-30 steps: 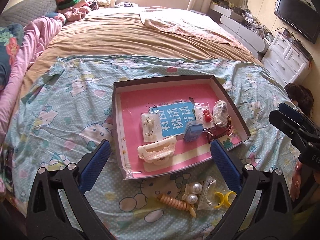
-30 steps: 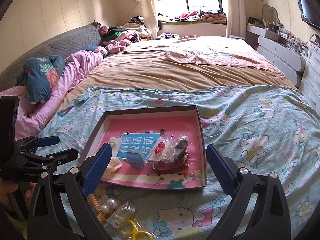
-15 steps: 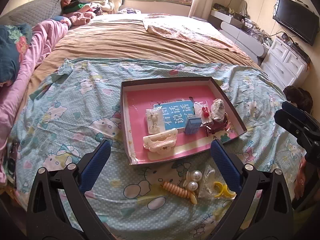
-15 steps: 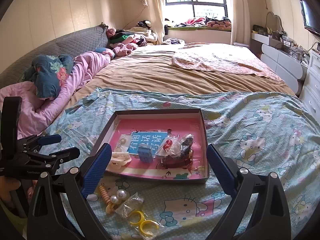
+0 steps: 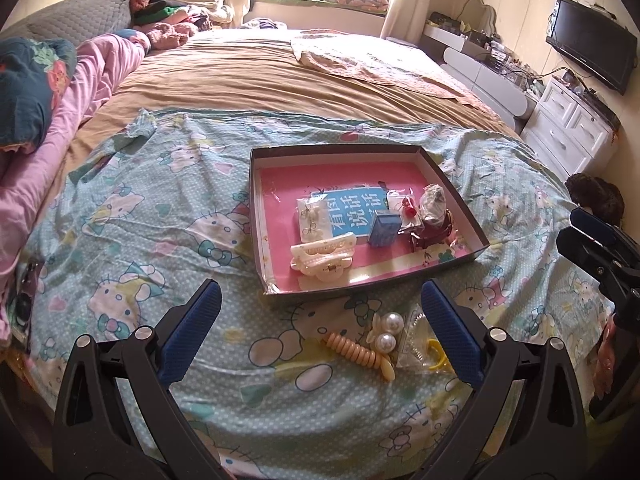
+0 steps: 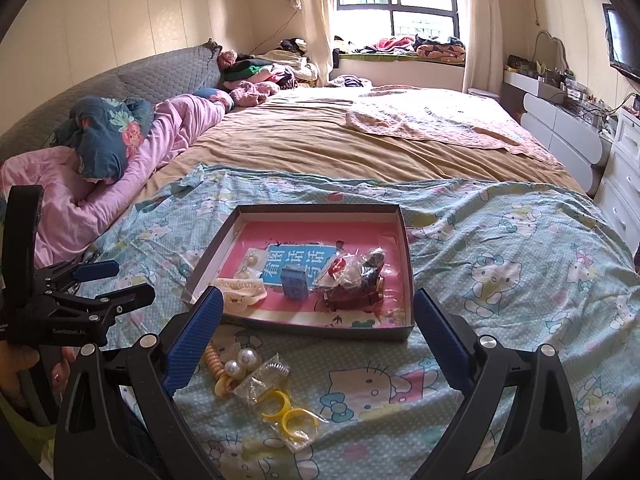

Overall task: Organize jewelry
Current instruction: 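Withdraw both tools from the tray toward the remaining jewelry, then grasp the orange spiral hair tie with the left tool while the right tool grasps the silver spring-tie bag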

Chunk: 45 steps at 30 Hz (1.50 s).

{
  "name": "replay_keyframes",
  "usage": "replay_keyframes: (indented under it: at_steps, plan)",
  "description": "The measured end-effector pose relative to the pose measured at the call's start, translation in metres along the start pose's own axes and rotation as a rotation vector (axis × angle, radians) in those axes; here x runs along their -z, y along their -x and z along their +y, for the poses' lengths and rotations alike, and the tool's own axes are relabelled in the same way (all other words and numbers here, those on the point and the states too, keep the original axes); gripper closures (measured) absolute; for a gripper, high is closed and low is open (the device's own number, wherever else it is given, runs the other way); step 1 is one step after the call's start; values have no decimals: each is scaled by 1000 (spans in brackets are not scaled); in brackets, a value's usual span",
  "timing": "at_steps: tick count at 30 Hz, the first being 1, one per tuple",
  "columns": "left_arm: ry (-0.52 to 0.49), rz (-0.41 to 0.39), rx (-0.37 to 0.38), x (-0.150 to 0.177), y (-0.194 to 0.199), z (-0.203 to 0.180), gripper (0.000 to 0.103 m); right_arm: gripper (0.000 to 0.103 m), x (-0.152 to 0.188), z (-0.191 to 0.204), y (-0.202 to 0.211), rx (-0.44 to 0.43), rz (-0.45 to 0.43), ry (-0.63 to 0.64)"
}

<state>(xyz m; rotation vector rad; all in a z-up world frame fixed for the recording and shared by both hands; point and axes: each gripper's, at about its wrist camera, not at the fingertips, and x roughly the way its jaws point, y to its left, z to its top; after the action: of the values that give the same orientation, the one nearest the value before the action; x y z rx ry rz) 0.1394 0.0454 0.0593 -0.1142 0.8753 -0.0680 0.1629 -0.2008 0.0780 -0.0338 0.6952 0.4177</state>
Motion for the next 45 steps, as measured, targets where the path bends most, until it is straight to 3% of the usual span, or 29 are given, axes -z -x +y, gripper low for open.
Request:
replay_keyframes:
  at_steps: [9,23,27,32,38,45]
  plan:
    - [18,32,-1,23,-9,3,10,8,26,0,-7,-5,61,20]
    - [70,171,46,64,-53,9,10,8,90,19,-59,-27,223,173]
    - [93,201,67,68,-62,12,25,8,91,27,-71,-69,235,218]
    - [150,245,124,70,-71,21,58,8,92,39,-94,-113,267,311]
    - [217,284,172,72,-78,29,59,8,95,45,-124,-137,315,381]
    - [236,314,194,69,-87,28,59,10,92,36,-149,-248,364,312]
